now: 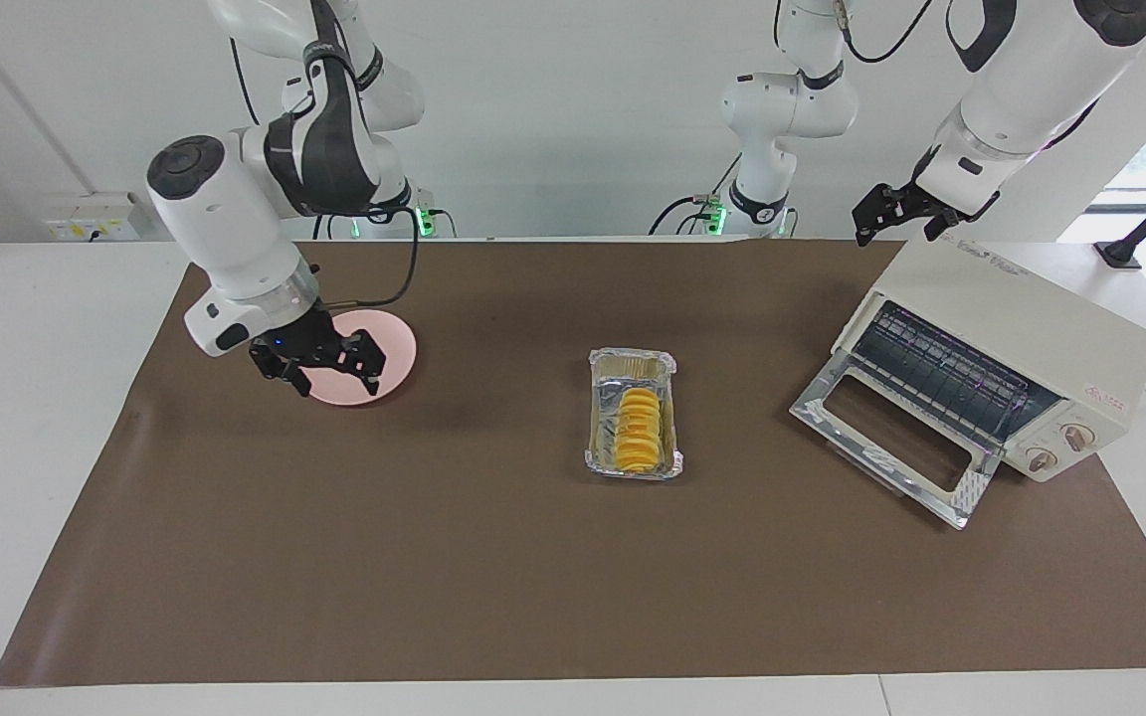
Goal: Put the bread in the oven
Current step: 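Release the foil tray and retract the right gripper to rest, then reach the left gripper to the foil tray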
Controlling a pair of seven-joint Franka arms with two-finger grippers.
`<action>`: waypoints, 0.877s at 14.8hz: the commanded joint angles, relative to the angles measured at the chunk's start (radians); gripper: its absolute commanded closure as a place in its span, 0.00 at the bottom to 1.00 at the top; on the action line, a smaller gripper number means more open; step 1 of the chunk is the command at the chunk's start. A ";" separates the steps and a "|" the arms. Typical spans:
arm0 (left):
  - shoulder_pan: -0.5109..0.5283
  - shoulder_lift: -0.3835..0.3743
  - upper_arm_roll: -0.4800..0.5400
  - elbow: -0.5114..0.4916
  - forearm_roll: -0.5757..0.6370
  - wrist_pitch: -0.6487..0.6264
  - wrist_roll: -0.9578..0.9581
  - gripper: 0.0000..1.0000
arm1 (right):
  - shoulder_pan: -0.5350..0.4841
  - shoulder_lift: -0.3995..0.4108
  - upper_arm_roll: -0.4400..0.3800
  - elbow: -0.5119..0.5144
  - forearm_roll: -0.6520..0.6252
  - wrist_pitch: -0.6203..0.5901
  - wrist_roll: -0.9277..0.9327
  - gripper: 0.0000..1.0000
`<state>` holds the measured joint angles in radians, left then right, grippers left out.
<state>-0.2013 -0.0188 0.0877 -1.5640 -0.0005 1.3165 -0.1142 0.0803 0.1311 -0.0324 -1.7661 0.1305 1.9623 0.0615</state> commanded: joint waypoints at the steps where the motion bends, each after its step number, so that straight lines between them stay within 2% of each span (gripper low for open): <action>1: 0.013 -0.020 -0.006 -0.013 -0.013 -0.010 0.001 0.00 | -0.057 -0.063 0.014 -0.004 -0.005 -0.071 -0.104 0.00; 7: 0.005 -0.020 -0.008 -0.011 -0.013 0.007 0.002 0.00 | -0.105 -0.228 0.008 0.002 -0.115 -0.327 -0.259 0.00; 10: -0.007 -0.029 -0.022 -0.008 -0.010 0.001 -0.051 0.00 | -0.111 -0.249 0.003 0.011 -0.138 -0.453 -0.264 0.00; 13: -0.042 -0.041 -0.037 -0.022 -0.016 0.010 -0.055 0.00 | -0.125 -0.251 0.006 0.007 -0.172 -0.459 -0.264 0.00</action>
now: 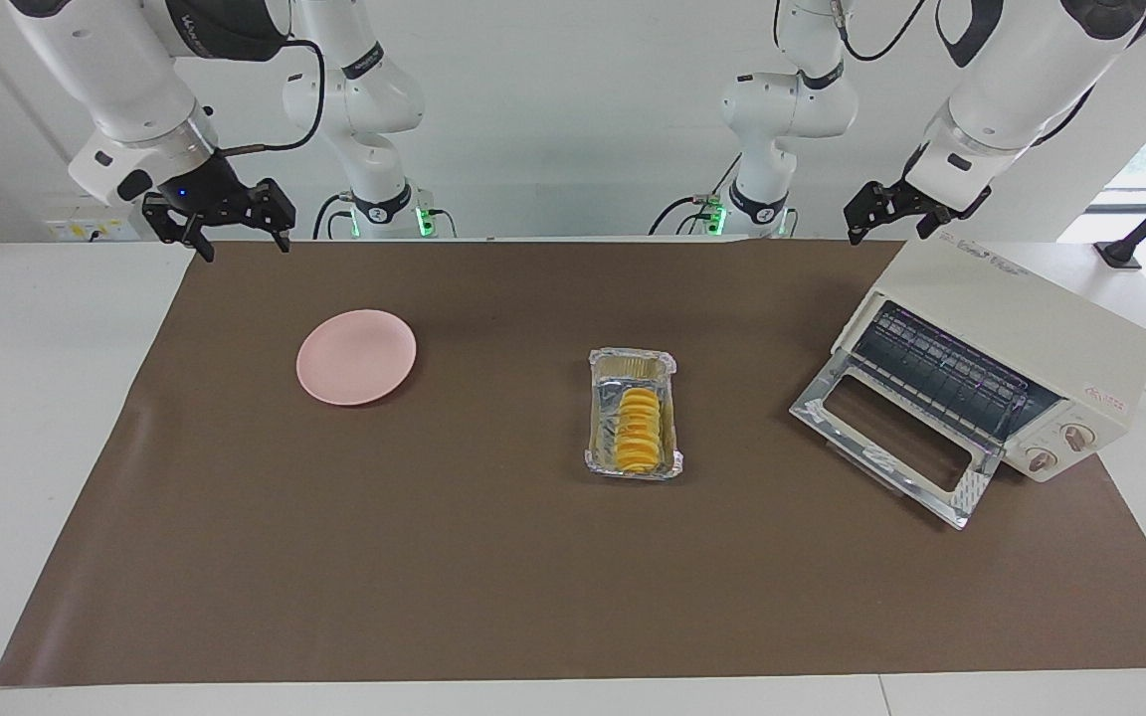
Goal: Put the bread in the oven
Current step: 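Reach the left gripper to the foil tray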
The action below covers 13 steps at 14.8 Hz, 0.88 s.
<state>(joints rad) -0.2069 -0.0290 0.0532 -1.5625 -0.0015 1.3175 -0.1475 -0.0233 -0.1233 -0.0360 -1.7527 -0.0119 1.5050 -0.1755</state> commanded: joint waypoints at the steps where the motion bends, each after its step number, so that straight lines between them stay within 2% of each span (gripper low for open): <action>1: -0.081 -0.032 -0.006 -0.034 -0.015 0.038 -0.023 0.00 | -0.020 0.004 0.011 -0.007 -0.049 0.006 -0.027 0.00; 3: -0.164 -0.023 -0.009 -0.047 -0.018 0.138 -0.052 0.00 | -0.021 0.005 0.013 -0.010 -0.066 0.037 -0.032 0.00; 4: -0.213 0.000 -0.007 -0.030 -0.032 0.149 -0.114 0.00 | -0.021 0.007 0.013 -0.010 -0.066 0.041 -0.032 0.00; 7: -0.295 0.177 -0.006 0.083 -0.093 0.210 -0.219 0.00 | -0.061 0.019 0.021 -0.008 -0.050 0.070 -0.033 0.00; 10: -0.383 0.435 -0.001 0.319 -0.103 0.238 -0.372 0.00 | -0.067 0.034 0.027 -0.005 -0.033 0.070 -0.033 0.00; 11: -0.397 0.480 0.000 0.355 -0.103 0.258 -0.389 0.00 | -0.067 0.039 0.027 -0.001 -0.031 0.069 -0.033 0.00; 13: -0.445 0.506 -0.001 0.355 -0.095 0.342 -0.417 0.00 | -0.070 0.063 0.034 0.062 0.024 0.043 -0.029 0.00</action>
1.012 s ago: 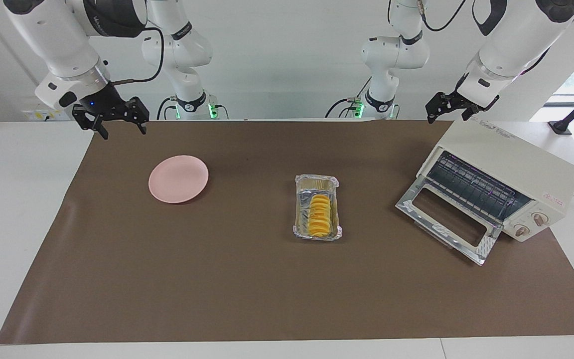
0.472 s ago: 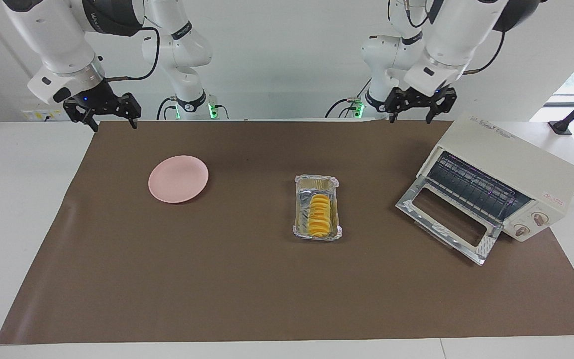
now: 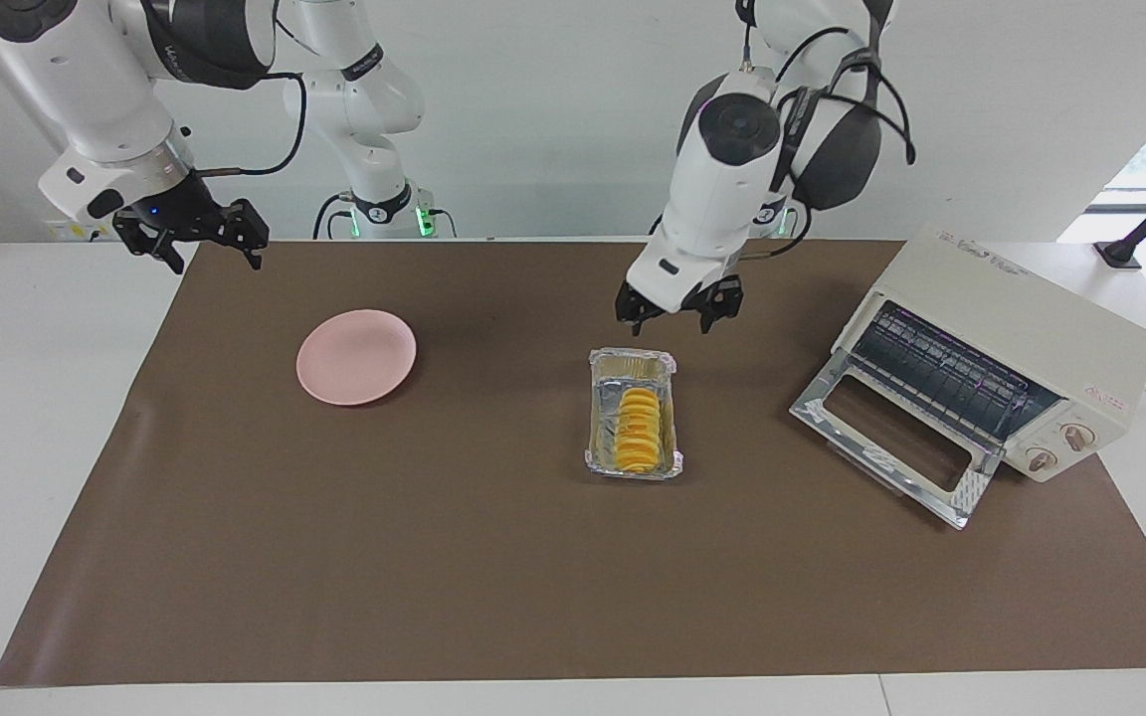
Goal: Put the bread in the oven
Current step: 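Grasp the foil tray with the left gripper and carry it into the oven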
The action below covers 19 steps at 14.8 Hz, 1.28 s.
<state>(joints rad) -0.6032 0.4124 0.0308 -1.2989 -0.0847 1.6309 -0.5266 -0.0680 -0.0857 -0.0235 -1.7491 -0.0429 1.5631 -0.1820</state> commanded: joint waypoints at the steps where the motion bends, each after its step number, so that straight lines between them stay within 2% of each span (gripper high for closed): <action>1: -0.076 0.097 0.027 0.090 0.008 0.055 -0.041 0.00 | -0.026 0.038 0.020 0.095 0.069 -0.037 -0.019 0.00; 4: -0.138 0.167 0.026 0.073 0.071 0.130 -0.090 0.00 | -0.027 0.038 0.022 0.105 0.063 -0.064 -0.019 0.00; 10: -0.145 0.167 0.024 -0.068 0.085 0.257 -0.099 0.00 | -0.041 0.037 0.022 0.109 0.049 -0.071 -0.020 0.00; 15: -0.147 0.166 0.024 -0.089 0.085 0.259 -0.099 0.00 | -0.032 0.037 0.022 0.105 0.028 -0.066 -0.016 0.00; 19: -0.162 0.151 0.026 -0.180 0.085 0.306 -0.102 0.00 | -0.030 0.035 0.022 0.102 0.006 -0.058 -0.017 0.00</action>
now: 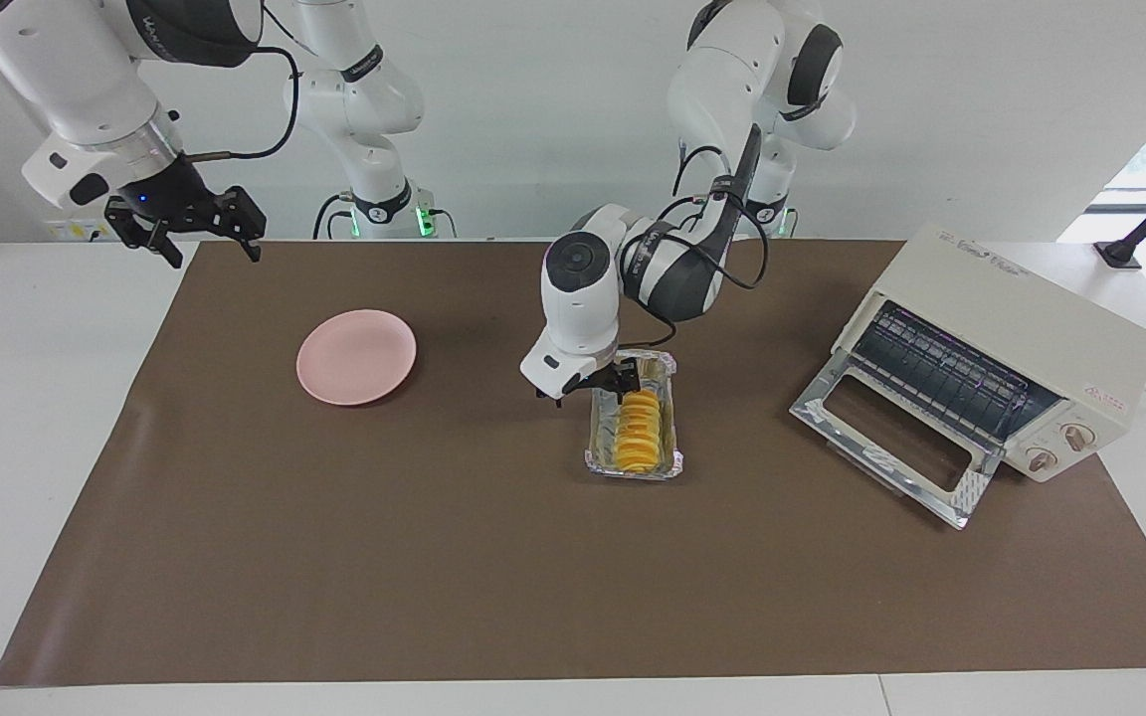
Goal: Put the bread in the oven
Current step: 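Grasp the foil tray with the left gripper and carry it into the oven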
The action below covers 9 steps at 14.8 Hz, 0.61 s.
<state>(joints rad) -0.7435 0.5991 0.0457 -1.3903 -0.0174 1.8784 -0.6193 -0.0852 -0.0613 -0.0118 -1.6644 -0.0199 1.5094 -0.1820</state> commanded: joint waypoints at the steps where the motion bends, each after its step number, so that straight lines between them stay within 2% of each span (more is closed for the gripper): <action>1: -0.020 -0.036 0.011 -0.095 0.017 0.074 -0.010 0.00 | -0.013 0.011 0.010 0.017 -0.017 -0.006 -0.017 0.00; 3: -0.022 -0.036 0.010 -0.099 0.017 0.079 -0.017 0.03 | -0.011 0.009 0.010 0.017 -0.017 -0.011 -0.016 0.00; 5: -0.024 -0.048 0.010 -0.128 0.017 0.094 -0.027 0.23 | -0.013 0.009 0.010 0.017 -0.015 -0.014 -0.016 0.00; 7: -0.028 -0.059 0.010 -0.154 0.017 0.096 -0.027 0.81 | -0.013 0.006 0.010 0.014 -0.014 -0.015 -0.016 0.00; 8: -0.028 -0.061 0.010 -0.154 0.017 0.090 -0.028 1.00 | -0.013 0.006 0.010 0.014 -0.015 -0.017 -0.017 0.00; 9: -0.030 -0.064 0.008 -0.157 0.017 0.090 -0.031 1.00 | -0.013 0.006 0.010 0.014 -0.015 -0.018 -0.017 0.00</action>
<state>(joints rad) -0.7550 0.5843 0.0435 -1.4810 -0.0174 1.9423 -0.6283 -0.0852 -0.0611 -0.0115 -1.6642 -0.0253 1.5091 -0.1820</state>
